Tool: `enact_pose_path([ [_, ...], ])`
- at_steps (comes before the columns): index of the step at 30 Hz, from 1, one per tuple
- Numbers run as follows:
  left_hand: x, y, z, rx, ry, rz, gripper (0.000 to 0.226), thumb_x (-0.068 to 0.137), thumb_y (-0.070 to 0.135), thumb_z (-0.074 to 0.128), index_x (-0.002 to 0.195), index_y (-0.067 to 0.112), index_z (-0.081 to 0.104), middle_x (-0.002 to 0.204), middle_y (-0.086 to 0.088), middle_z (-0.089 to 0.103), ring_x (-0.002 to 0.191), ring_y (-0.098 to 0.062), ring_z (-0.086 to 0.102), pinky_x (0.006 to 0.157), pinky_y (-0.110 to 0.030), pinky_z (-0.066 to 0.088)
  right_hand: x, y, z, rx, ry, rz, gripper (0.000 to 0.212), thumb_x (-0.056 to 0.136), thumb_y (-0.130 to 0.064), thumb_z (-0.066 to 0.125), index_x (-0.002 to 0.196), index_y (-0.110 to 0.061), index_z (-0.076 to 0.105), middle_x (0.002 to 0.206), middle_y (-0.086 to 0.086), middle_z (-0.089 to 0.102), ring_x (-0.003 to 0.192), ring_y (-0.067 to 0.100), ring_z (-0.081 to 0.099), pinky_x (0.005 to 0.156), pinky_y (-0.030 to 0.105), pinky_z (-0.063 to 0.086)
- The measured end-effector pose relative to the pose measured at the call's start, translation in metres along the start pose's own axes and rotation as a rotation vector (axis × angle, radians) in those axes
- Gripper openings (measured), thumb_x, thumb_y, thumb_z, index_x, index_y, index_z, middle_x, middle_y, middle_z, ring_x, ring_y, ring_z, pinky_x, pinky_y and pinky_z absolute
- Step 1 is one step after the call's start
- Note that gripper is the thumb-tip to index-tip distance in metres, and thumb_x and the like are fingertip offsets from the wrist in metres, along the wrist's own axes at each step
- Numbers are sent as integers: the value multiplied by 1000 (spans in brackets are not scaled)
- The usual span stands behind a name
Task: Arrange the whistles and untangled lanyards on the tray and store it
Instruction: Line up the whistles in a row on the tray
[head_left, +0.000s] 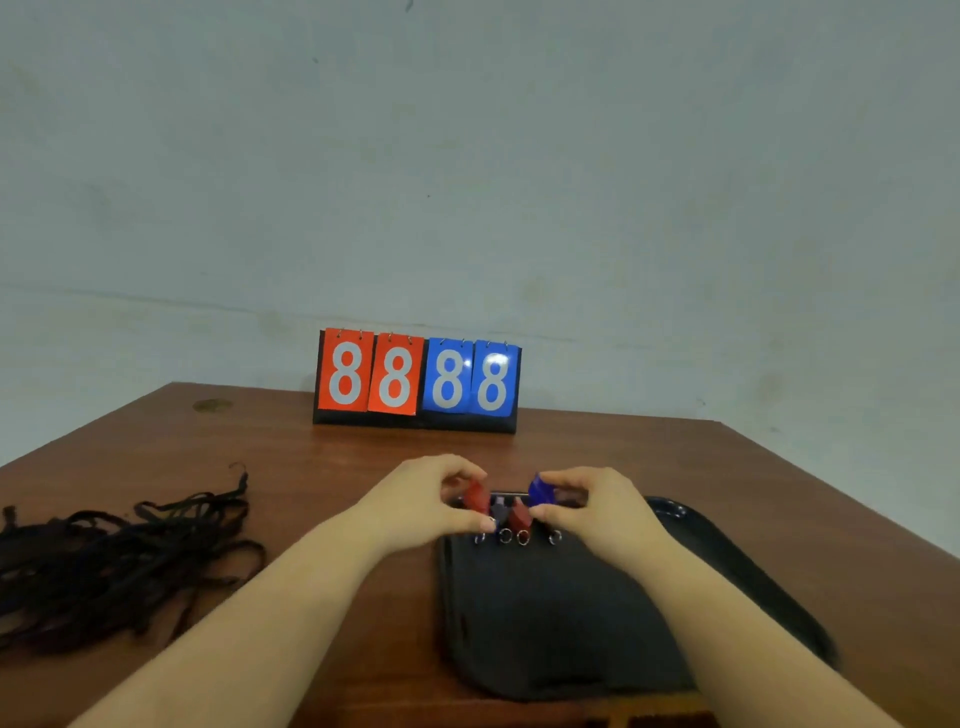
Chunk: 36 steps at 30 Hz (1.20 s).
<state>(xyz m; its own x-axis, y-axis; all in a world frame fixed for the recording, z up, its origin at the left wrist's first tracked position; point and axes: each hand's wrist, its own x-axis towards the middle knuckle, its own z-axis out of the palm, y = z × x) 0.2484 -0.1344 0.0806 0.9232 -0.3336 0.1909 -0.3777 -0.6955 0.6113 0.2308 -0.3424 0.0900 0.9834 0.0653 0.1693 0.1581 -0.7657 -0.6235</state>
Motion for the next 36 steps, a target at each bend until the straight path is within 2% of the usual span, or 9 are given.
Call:
enact_pose_path([
  [3,10,22,29,-15,-44,1,57,74,44,73,125,33,51,129,12,54,114,-5,48,98,-26,39,-12,26,-18,-14,36,44,53,78,-30,74,127,-23,56,123,-5,62,99,3,55,87,19,42],
  [9,36,35,69,-5,-77,-41,62,72,51,72,127,36,48,133,11,51,121,-11,46,101,-32,40,-10,64,-30,-36,35,106,53,79,-30,73,128,-24,55,125,-5,61,111,9,55,91,23,40],
  [11,47,38,77,1,-77,-30,61,74,48,71,129,34,48,133,10,51,122,-11,47,101,-32,40,-3,74,-30,-30,29,113,53,78,-31,73,128,-24,55,125,-6,61,107,6,55,89,21,39],
  [18,93,36,100,145,-64,13,60,75,55,66,129,36,49,129,10,53,121,-13,46,104,-38,37,33,90,-26,-51,0,105,50,79,-29,72,127,-24,56,123,-6,62,98,2,53,87,20,39],
  [21,105,29,106,219,-50,38,59,74,59,64,127,36,50,124,12,57,118,-13,47,104,-38,36,47,95,-20,-43,-17,99,51,80,-30,72,128,-23,56,123,-5,62,105,6,57,87,20,39],
  [25,109,23,111,272,-16,60,61,74,61,63,128,35,51,128,9,56,122,-15,45,109,-39,28,52,102,-11,-29,-12,73,52,80,-28,72,128,-19,57,122,-3,64,108,7,58,88,19,40],
  [30,108,18,117,333,-73,26,63,78,60,59,133,34,46,141,1,45,137,-19,30,116,-41,5,49,108,-7,-79,-39,85,53,81,-29,71,130,-21,55,127,-3,61,114,9,57,93,22,40],
  [36,107,18,114,350,-88,48,65,81,57,58,139,33,40,150,8,34,142,-16,17,117,-43,0,48,107,-3,-69,-24,85,53,81,-31,70,131,-27,53,129,-7,58,117,9,54,97,25,41],
])
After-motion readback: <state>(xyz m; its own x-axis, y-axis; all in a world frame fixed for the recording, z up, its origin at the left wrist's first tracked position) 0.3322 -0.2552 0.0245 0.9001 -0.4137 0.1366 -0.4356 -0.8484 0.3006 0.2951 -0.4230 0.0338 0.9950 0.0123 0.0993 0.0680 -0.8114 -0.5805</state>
